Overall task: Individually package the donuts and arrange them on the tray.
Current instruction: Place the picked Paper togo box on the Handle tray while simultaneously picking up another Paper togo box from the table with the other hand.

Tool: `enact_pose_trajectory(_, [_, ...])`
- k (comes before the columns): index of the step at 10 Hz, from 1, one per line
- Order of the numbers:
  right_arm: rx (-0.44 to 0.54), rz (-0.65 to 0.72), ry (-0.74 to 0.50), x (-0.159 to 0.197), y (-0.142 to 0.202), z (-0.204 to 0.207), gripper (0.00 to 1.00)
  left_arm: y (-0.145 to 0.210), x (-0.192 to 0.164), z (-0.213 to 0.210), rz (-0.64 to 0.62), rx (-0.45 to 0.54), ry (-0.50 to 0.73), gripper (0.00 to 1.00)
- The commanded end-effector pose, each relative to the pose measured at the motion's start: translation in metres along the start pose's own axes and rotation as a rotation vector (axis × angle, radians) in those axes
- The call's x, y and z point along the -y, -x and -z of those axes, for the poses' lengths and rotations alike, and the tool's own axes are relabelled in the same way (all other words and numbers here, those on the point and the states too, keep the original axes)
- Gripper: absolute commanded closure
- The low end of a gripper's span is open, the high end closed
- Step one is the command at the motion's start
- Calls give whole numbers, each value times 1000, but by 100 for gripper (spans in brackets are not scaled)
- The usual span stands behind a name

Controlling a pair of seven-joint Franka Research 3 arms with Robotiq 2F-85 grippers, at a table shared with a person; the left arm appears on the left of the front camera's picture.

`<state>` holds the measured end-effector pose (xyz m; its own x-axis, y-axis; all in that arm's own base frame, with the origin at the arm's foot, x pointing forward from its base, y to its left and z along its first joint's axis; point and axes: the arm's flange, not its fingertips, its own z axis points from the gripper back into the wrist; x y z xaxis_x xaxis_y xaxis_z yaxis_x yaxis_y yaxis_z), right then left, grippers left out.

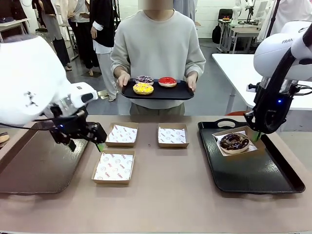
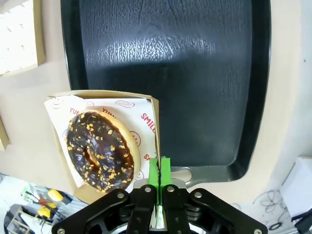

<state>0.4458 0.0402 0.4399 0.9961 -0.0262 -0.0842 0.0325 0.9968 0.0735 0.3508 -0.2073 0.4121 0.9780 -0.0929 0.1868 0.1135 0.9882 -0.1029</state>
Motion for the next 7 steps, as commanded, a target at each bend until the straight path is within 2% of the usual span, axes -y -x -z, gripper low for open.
enact_pose_trajectory(1, [-3,1,14,0,1,-4,99,-14,12,29,-42,1,-42,0])
enact_pose_trajectory(4, [-3,1,14,0,1,-4,99,-14,14,61,-26,-17,-44,0])
enact_pose_trajectory(7, [-3,1,14,0,1,-4,99,-10,7,64,-7,-40,-25,0])
